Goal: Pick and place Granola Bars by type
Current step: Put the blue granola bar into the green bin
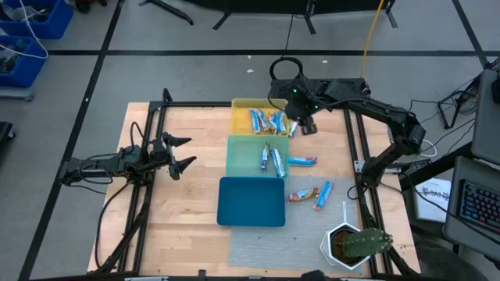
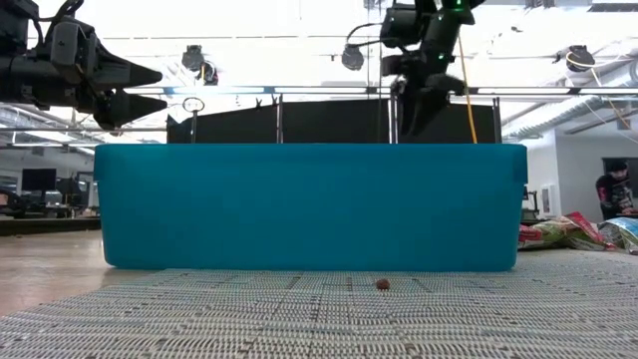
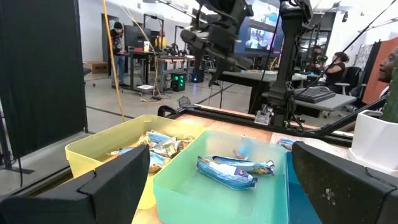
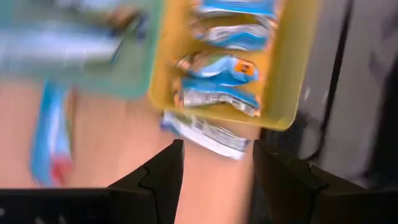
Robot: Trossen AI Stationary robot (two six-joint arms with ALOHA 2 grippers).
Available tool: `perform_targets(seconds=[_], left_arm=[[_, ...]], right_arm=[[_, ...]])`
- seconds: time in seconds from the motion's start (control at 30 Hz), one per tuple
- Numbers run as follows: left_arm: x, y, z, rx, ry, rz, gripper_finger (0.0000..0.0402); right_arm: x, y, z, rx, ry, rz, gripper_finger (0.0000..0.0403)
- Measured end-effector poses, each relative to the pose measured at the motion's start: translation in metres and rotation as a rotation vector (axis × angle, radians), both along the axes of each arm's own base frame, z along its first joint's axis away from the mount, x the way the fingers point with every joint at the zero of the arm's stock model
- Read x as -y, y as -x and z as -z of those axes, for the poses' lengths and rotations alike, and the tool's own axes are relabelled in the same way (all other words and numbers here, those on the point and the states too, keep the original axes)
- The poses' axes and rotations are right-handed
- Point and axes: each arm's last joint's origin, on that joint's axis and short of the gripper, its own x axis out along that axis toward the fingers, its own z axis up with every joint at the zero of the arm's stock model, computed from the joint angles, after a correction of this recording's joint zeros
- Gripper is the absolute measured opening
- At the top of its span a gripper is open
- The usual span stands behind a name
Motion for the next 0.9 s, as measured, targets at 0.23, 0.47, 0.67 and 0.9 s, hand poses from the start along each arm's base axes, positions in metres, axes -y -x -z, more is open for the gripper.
perform_targets(seconds=[0.23, 0.47, 0.67, 0.9], left_arm=[[0.0, 0.0, 0.0, 0.0, 0.0, 0.0, 0.0392], [0.0, 0.0, 0.0, 0.0, 0.0, 0.0, 0.0392], [0.0, 0.0, 0.0, 0.0, 0.0, 0.0, 0.0392], [0.0, 0.0, 0.0, 0.0, 0.0, 0.0, 0.0392]], right_arm=[[0.009, 0.004, 0.025, 0.168, -0.047, 0.751, 0.0185], [0.007, 0.014, 0.06, 0.298, -0.077, 1.269, 0.0185], [0.006, 0.016, 0.087, 0.483, -0.199, 1.568, 0.0185], [0.01, 0.02, 0.108, 0.676, -0.301, 1.787, 0.0185]])
